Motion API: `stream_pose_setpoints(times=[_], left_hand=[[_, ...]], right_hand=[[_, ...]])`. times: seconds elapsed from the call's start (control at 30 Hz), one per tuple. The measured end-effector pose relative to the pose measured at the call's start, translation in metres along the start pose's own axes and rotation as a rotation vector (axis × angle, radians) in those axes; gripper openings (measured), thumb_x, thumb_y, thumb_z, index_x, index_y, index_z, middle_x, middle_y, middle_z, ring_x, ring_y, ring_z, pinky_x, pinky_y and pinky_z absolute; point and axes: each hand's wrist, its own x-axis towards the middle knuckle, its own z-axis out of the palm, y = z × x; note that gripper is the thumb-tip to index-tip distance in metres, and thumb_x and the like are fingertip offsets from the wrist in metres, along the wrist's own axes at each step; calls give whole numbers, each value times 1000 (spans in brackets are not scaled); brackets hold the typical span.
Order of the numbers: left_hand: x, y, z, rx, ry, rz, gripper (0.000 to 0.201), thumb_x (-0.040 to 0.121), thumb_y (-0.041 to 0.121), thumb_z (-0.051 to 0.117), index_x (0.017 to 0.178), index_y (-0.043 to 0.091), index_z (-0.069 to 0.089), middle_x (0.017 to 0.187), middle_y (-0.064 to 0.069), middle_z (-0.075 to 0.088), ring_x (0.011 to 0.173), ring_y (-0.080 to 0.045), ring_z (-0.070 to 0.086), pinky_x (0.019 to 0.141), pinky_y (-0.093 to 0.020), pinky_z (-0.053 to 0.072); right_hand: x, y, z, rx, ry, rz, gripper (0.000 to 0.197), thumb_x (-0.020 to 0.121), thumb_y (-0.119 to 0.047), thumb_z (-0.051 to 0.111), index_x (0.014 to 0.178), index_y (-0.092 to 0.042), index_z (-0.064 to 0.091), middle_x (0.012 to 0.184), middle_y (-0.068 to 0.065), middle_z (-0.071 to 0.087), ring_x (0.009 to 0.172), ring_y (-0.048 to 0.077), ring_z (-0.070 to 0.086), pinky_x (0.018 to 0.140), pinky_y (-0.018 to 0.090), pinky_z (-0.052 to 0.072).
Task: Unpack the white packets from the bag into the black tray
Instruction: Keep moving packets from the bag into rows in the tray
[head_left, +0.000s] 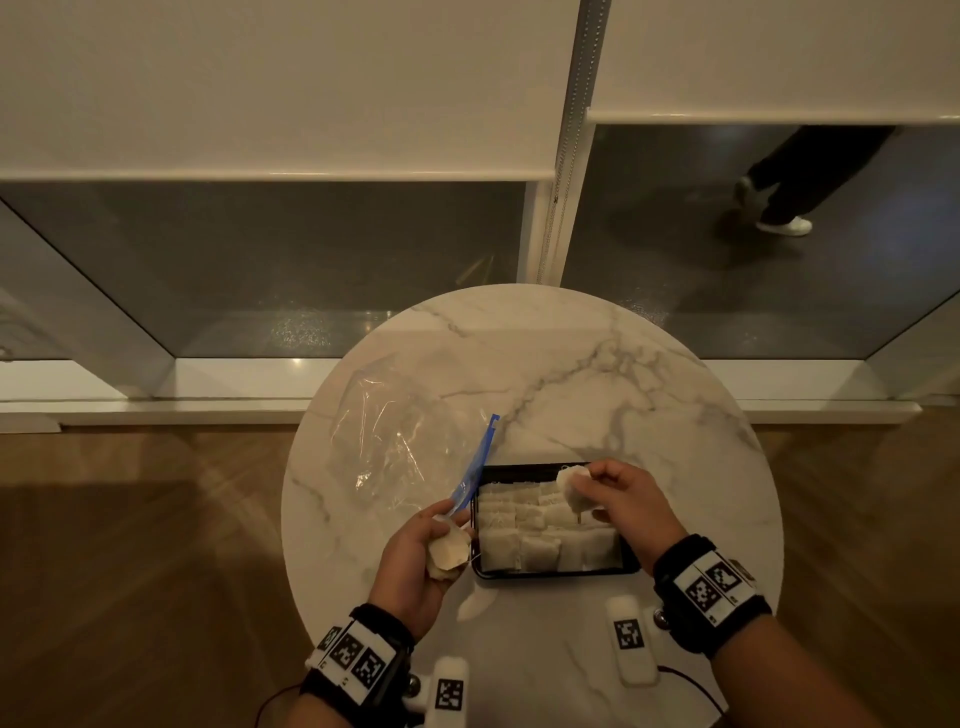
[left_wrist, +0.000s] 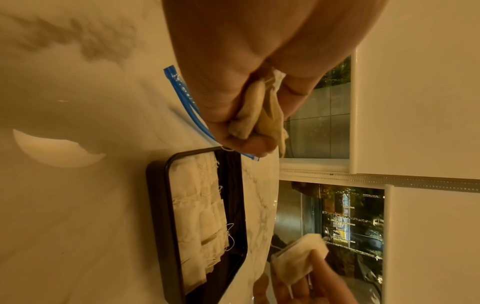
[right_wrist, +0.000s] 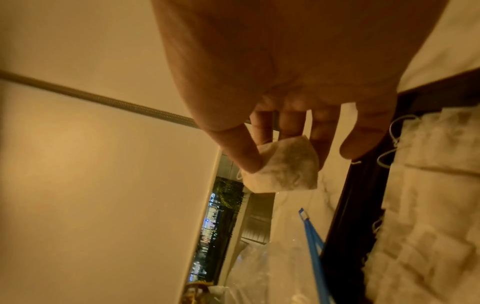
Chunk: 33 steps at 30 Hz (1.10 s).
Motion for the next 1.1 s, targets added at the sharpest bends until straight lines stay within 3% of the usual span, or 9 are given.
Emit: stream_pose_setpoints(times=[0.07,0.13,0.27,0.43,0.57,0.77,0.9,0.97,1.1], left_hand=[[1,1,-2,10,15,5,32,94,0,43,121,5,60,104,-14,72,87,-26,66,63,-32,49],[2,2,-4,15,29,9,31,94,0,44,120,5,60,106,-15,72,88,-26,65,66,-34,47],[3,2,-8,13,43,17,31,95,0,45,121,6,59,105,-15,73,87,-26,65,66,-35,45],[3,1,-9,16,48,15,29,95,1,44,120,7,60,106,-14,72,88,-26,65,66,-35,48],[3,0,-9,22,49,16,29,95,1,45,119,8,61,110,-15,71,93,-27,64,68,-35,45],[2,-1,-7,26,44,20,28,95,1,44,117,8,61,108,-14,71,92,-28,64,68,-36,45],[0,-1,-7,23,43,20,28,96,1,43,117,8,61,111,-15,70,92,-28,64,68,-35,46],[0,0,-7,21,44,17,29,96,2,43,117,8,61,112,-15,70,91,-28,64,67,-35,45],[-1,1,-7,22,48,19,28,96,2,43,116,9,61,111,-14,70,90,-27,65,67,-35,47]], right_hand=[[2,5,-4,-36,63,-36,11,83,-7,73,88,2,67,78,13,72,66,14,64,58,20,51],[5,11,-11,-83,89,-45,10,81,-3,74,89,-3,66,76,15,70,67,19,64,59,26,55],[13,22,-28,-342,65,-41,25,80,-2,72,96,-20,68,76,3,64,71,17,62,66,32,56],[18,25,-41,-617,0,-34,13,85,-16,71,92,-27,71,85,-5,69,80,8,65,65,15,48],[22,22,-43,-781,-60,-26,9,86,-17,70,90,-25,71,89,-5,70,82,5,63,62,9,43],[34,25,-40,-1017,-183,35,18,85,-9,61,84,-27,65,86,-8,61,77,11,60,63,18,49],[39,30,-37,-1184,-266,78,23,85,-6,55,99,-22,65,107,0,63,95,17,62,77,25,53],[40,34,-36,-1253,-289,82,30,83,-2,52,97,-26,63,111,1,64,98,17,62,84,28,54],[42,39,-33,-1324,-306,81,28,82,-6,52,88,-32,59,105,0,62,92,18,61,83,29,55]])
